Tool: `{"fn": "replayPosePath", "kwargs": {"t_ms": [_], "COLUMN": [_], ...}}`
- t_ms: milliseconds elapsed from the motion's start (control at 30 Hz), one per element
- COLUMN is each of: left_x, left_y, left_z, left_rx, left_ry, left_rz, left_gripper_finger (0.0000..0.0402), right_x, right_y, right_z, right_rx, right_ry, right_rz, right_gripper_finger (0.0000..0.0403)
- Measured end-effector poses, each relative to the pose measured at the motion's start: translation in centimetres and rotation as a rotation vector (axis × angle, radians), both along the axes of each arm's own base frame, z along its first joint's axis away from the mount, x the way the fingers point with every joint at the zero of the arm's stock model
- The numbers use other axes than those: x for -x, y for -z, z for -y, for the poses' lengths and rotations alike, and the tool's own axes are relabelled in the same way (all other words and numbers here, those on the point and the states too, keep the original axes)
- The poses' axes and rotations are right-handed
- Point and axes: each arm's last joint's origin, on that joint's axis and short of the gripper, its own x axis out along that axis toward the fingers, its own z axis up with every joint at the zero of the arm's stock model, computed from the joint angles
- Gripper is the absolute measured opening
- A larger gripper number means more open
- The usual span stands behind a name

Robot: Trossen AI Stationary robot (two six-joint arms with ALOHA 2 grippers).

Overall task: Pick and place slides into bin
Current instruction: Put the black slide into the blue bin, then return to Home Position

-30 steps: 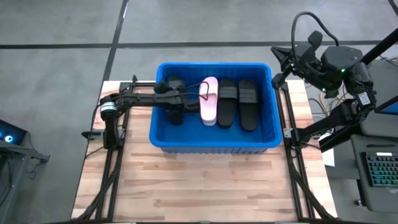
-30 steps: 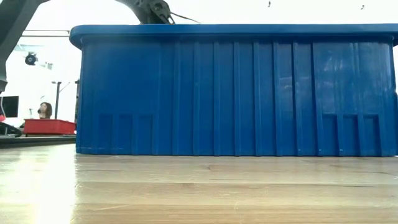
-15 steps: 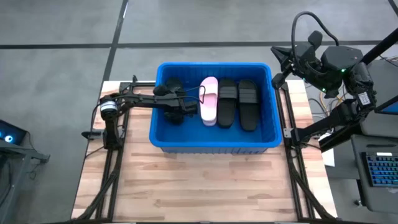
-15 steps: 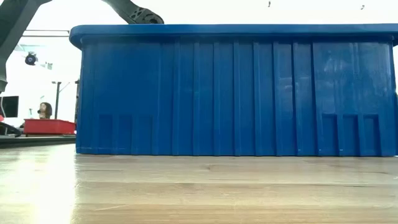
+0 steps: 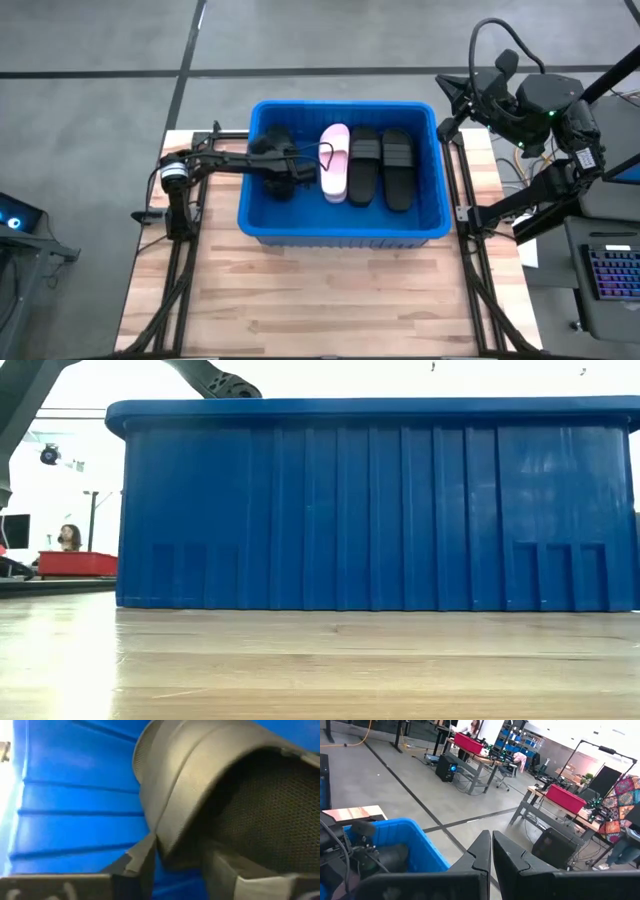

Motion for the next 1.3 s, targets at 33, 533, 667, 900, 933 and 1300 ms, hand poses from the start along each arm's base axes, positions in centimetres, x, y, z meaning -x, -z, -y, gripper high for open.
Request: {"fn": "replayPosePath", "kwargs": {"t_ms": [33,533,667,900,933,1300], "left_x": [0.0,-0.3,0.0,0.8,0.9,2.2], "left_y": [-0.1,-2.7,-3.4,-6.7,-7.3,-17.3], "left_z": [0.0,-0.2,-0.1,0.3,0.3,2.1], "left_rx": [0.009,0.241,0.270,0.244,0.246,0.284], "left_ry": [0.014,0.158,0.215,0.315,0.331,0.707], "left_rz": [-0.019,-0.022,-0.058,-0.037,-0.027,0.623], "left_gripper_finger": [0.0128,0.0280,0.0299,0.0304,0.0304,0.0304], "right_x": [0.0,0.0,0.0,0.0,0.0,0.0], "right_y": [0.0,0.0,0.0,-0.1,-0.1,-0.1], "right_z": [0.0,0.0,0.0,0.0,0.0,0.0], "right_rx": [0.000,0.005,0.005,0.003,0.001,-0.020], "right_ry": [0.000,-0.001,-0.001,-0.001,-0.001,0.004], "right_rz": [0.000,-0.005,-0.005,0.003,0.006,0.030], "right_gripper_finger": [0.0009,0.0009,0.0009,0.0009,0.0009,0.0009]}}
